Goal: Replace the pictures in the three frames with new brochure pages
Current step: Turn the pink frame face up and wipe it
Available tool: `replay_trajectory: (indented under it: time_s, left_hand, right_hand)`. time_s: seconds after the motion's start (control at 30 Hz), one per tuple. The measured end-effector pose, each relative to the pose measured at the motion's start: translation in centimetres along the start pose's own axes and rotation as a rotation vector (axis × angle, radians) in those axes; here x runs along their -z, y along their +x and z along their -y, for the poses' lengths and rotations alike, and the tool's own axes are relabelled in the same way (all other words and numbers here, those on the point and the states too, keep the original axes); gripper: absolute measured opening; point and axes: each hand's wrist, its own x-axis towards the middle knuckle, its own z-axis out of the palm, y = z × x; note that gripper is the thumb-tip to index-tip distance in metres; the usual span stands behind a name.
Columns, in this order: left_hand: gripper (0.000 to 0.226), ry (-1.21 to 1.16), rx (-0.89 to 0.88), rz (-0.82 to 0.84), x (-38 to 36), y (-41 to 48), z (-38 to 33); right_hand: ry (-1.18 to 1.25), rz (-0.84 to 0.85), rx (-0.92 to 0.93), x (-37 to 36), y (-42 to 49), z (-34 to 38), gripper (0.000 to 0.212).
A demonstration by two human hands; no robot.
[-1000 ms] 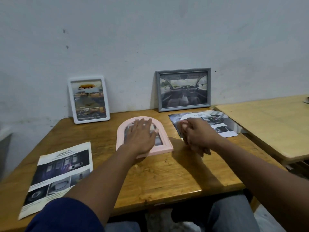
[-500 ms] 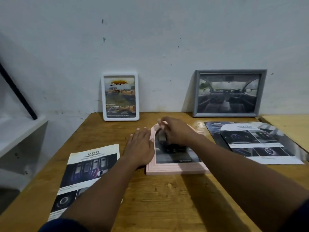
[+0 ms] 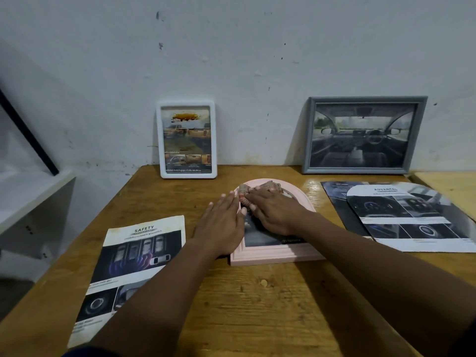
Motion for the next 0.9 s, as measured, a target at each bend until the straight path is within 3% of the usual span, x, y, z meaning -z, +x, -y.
replay_trajectory:
  time_s: [0.23, 0.37, 0.57, 0.7, 0.8, 0.9]
  left_hand:
    - [0.062, 0.040, 0.014, 0.033, 0.2, -0.1, -0.2]
    - [0.061, 0.045, 0.025, 0.029, 0.3, -0.1, -0.3]
    - [0.058, -0.074, 0.033, 0.019, 0.5, -0.4, -0.4]
    - [0.060, -0.118, 0.026, 0.011, 0.4, -0.3, -0.3]
    - [0.061, -0.129, 0.028, 0.003, 0.3, -0.4, -0.3]
    - [0.061, -0.102, 0.022, -0.001, 0.1, -0.4, -0.3]
  right_hand:
    - [-0.073, 0.083, -0.196, 1.7, -0.5, -0.5, 0.057]
    - [-0.178, 0.049, -0.294, 1.5, -1.8, 0.1, 0.052]
    - [-0.017, -0.029, -0.431, -0.6, -1.8, 2.6, 0.064]
    - [0.135, -0.018, -0.378, -0.6, -0.5, 4.4, 0.064]
    - [0.318, -0.033, -0.236, 0.1, -0.7, 4.7, 0.050]
    - [0.347, 0.063, -0.124, 1.3, -2.2, 2.7, 0.045]
